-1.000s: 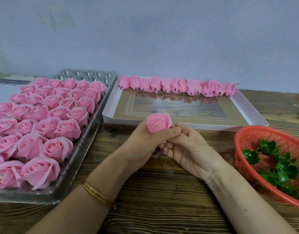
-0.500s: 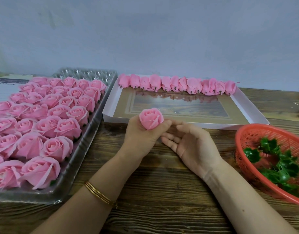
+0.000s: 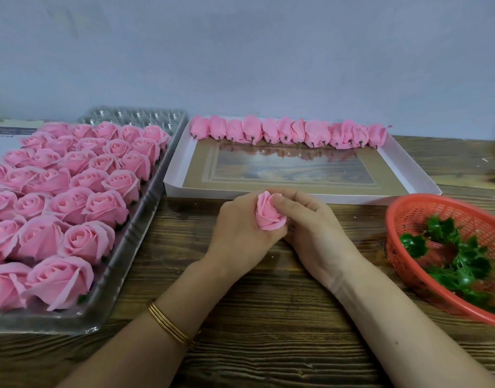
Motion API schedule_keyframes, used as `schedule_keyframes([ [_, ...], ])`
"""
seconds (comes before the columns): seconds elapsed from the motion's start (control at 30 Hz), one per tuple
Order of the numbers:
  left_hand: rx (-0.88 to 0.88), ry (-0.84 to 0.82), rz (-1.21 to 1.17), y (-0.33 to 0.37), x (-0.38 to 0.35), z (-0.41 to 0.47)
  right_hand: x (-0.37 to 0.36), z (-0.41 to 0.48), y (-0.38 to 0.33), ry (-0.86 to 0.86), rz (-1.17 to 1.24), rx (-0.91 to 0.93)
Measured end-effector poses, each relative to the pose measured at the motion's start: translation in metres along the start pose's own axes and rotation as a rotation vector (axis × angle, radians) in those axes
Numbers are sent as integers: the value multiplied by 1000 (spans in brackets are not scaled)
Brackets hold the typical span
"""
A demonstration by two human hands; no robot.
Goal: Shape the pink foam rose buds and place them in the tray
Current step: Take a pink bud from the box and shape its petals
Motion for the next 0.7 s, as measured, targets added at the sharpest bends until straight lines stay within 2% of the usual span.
schedule_keyframes([
  [0.7, -43, -50, -56, -1, -3, 0, 3, 3, 4, -27, -22, 7],
])
Point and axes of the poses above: each hand's wrist, its own z-axis towards the middle knuckle, its own x-axis out of the back of the hand, y = z × x, the point moved 7 cm from there along z, towards the middle knuckle, and after that the axes turned 12 degrees about -z, right-handed, at the moved point
